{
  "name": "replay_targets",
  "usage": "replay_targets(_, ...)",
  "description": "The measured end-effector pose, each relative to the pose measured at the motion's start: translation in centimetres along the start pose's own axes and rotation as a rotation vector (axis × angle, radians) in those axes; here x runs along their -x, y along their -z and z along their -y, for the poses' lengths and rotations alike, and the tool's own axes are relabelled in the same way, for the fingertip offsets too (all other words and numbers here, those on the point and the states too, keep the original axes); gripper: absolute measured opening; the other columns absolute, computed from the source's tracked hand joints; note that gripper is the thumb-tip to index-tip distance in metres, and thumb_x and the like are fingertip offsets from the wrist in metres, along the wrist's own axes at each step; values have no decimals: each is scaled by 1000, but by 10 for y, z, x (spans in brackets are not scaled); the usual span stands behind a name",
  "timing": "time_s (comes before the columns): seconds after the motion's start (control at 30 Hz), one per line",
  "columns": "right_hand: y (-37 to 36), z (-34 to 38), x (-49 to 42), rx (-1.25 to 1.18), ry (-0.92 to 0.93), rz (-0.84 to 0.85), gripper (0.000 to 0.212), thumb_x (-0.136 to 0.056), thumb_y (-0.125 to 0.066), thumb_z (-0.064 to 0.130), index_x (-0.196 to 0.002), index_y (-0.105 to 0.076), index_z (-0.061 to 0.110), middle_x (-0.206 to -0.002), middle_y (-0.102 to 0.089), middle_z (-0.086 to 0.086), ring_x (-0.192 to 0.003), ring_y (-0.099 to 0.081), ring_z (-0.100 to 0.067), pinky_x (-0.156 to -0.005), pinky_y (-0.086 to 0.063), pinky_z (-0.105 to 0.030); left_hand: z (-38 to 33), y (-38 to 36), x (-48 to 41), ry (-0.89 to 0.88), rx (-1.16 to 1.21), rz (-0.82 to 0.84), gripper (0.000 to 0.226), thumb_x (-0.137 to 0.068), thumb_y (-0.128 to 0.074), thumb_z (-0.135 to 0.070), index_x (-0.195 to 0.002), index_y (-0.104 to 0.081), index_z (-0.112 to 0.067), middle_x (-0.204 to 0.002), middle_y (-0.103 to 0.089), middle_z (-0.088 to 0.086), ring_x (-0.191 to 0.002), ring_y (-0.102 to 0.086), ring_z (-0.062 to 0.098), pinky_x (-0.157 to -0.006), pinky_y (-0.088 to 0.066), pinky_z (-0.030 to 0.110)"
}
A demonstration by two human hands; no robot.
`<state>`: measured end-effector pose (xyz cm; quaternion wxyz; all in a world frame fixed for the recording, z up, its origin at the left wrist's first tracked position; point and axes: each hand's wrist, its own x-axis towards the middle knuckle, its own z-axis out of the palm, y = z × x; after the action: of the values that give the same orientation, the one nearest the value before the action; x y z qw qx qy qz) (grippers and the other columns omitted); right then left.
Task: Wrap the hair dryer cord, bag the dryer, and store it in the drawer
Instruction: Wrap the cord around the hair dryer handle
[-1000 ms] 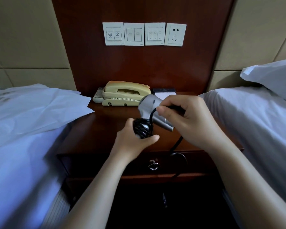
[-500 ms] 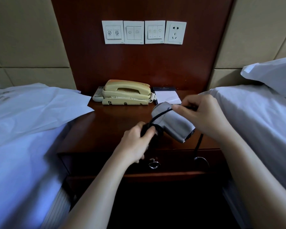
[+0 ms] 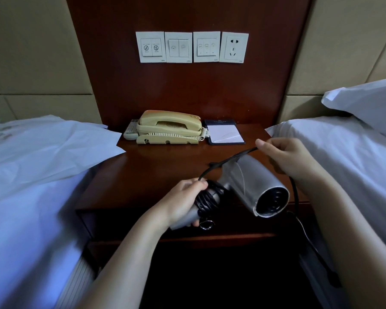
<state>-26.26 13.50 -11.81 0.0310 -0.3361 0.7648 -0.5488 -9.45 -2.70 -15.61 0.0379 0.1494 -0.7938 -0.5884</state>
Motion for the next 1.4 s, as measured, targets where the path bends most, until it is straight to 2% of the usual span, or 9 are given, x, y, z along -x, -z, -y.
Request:
replay_targets(0.23,-3,-5,-5,-38,-57,-15,43,-92,-54,30,-74,-55,-8,-63,-37,-11,-50,-31,-13,-43,-25,-21,-3,-2,4,-22,134,139,50,-102,-26,-29,-67,-52,-6,-42,-49,7,-37,-47,18,-43,-36,26)
replay_targets(0.37,-4,-17,-3,-76,-155,52,36,-93,-52,8,-86,-50,-27,-69,-41,-15,-58,-34,-22,-51,-28,-24,-7,-1,5,-83,207,129,56,-103,-24,-32,-63,-57,-10,-51,-53,9,-47,-47,20,-46,-39,27)
replay_targets(0.5,-6,-21,1,-55,-273,291,42,-98,-44,19,-61,-60,11,-45,-34,4,-35,-24,-5,-33,-19,-14,2,10,-4,-94,435,23,56,-100,-24,-43,-75,-58,-6,-59,-50,13,-42,-47,17,-40,-35,23)
replay_targets(0.63,-4,-13,8,87,-219,510,40,-97,-43,30,-70,-65,10,-44,-34,10,-38,-25,-6,-39,-20,-18,10,27,-9,-27,553,-65,56,-93,-33,-57,-95,-59,-8,-63,-51,4,-42,-44,13,-39,-32,21)
replay_targets(0.77,-12,1,12,288,-77,559,36,-95,-48,29,-72,-70,12,-38,-39,12,-37,-28,-4,-41,-25,-14,12,30,-8,-51,544,-153,35,-83,-64,-24,-113,-48,-18,-73,-52,7,-42,-45,11,-36,-34,18)
replay_targets(0.97,-21,11,15,517,-3,603,32,-93,-51,37,-73,-72,24,-41,-42,12,-44,-37,-4,-53,-34,-20,13,34,-5,-64,461,-236,41,-82,-67,-3,-113,-50,-22,-77,-56,3,-46,-49,10,-39,-37,20)
replay_targets(1.1,-26,33,26,632,78,655,28,-91,-52,40,-74,-71,29,-71,-67,10,-70,-63,-12,-73,-50,-29,14,30,-9,-31,239,-345,53,-78,-73,-7,-120,-47,-25,-78,-60,2,-49,-52,11,-42,-39,24)
replay_targets(1.2,-38,49,37,648,161,610,30,-92,-50,37,-73,-69,22,-66,-64,-3,-66,-61,-25,-69,-50,-39,16,27,-13,-36,2,-426,63,-70,-79,-20,-122,-44,-30,-92,-65,2,-62,-57,15,-49,-43,27)
replay_targets(1.4,-44,70,41,585,268,492,27,-91,-55,27,-69,-64,14,-57,-55,-1,-56,-52,-21,-50,-36,-24,9,18,-12,-47,-298,-460,70,-68,-79,-38,-125,-42,-27,-105,-62,-7,-97,-59,15,-81,-48,30)
